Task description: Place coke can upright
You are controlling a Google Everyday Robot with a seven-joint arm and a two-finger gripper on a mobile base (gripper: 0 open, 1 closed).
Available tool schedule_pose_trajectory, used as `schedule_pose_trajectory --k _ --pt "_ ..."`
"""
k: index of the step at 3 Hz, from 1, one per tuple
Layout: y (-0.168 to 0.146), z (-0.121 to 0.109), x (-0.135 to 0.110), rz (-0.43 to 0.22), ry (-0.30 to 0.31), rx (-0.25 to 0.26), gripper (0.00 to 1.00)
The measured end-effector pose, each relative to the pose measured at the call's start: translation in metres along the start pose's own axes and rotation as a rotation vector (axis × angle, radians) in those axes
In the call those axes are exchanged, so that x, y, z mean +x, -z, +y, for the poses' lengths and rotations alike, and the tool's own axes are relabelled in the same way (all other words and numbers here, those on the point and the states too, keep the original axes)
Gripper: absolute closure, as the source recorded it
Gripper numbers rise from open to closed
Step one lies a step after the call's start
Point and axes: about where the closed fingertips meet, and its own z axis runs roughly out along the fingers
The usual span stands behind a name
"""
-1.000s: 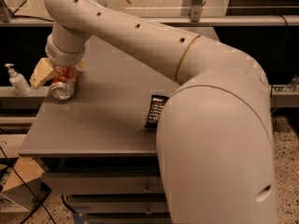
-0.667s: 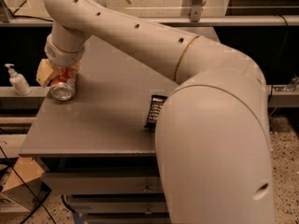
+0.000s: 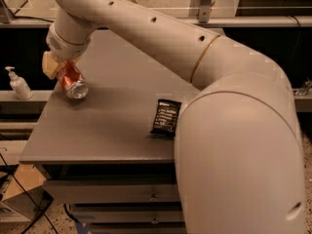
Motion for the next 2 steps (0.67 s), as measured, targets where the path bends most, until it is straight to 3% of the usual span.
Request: schedule_pose_trajectory --k 1,2 --pt "0.022 -0.001 -0.009 -0.059 0.095 -0.009 1.0" --pt "0.044 -0.002 -0.013 -0.159 0.219 -0.014 1.0"
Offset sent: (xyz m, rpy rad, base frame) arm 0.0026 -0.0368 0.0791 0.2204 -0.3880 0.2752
